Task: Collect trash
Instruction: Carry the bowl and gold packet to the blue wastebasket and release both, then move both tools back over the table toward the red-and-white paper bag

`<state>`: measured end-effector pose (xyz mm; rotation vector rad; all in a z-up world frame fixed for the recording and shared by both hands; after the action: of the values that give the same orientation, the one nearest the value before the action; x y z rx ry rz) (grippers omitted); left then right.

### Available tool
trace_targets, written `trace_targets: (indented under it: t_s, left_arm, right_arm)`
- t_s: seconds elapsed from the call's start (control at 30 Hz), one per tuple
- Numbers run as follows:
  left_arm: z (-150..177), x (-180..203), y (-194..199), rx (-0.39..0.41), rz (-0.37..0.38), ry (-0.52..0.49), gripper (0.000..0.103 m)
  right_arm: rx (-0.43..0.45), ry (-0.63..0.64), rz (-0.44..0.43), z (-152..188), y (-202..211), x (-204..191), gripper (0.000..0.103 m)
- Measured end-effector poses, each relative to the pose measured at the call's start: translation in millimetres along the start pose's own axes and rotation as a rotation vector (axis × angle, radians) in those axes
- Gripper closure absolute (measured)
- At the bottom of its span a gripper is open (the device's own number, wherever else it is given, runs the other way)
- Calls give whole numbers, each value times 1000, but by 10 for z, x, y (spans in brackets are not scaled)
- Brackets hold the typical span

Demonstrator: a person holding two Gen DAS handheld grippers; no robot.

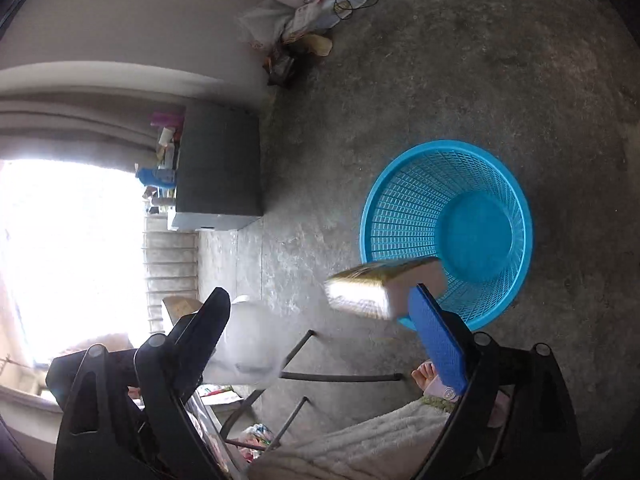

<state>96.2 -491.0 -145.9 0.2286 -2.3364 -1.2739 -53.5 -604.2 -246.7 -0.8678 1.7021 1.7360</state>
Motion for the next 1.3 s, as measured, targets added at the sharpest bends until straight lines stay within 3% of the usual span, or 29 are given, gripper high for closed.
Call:
trace_targets:
  t_s: [0.07, 0.23, 0.43, 0.67, 0.83, 0.93, 1.07, 1.3]
  left_arm:
    - [-72, -3, -44, -4, -12, 7, 17]
    - [-65, -25, 219, 79, -6, -1, 17]
    - [27, 25, 638, 126, -61, -11, 17]
    - [304, -32, 1450, 251, -8, 37, 17]
    - [585, -140, 1987, 294, -69, 49, 17]
    - [818, -240, 2320, 321, -100, 96, 17]
    - [1141, -425, 2744, 350, -144, 175, 15]
    - [1642, -717, 3330, 463, -250, 248, 13]
  right_arm:
    - [22, -20, 28, -93, -21, 102, 15]
    - [68, 38, 66, -80, 157, 115, 15]
    - [141, 285, 193, 142, 479, -195, 10]
    - [295, 643, 315, 606, 887, -896, 6]
    - [436, 750, 411, 910, 1082, -1266, 6]
    - [476, 820, 407, 1106, 1149, -1456, 6]
    - [438, 941, 389, 1425, 1193, -1692, 6]
    - [417, 1041, 239, 1900, 1278, -1979, 6]
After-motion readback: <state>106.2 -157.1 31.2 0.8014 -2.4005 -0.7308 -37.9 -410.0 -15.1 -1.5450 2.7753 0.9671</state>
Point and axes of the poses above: each gripper's, at about its wrist camera, not at the fingertips, and y roughly against the way its jaws point, x to its right, z to its underside, the point moved 7 cm from there along -y, roughly the way its jaws point, and after that the axes turned 1 degree about -x, right-handed, at the moved point
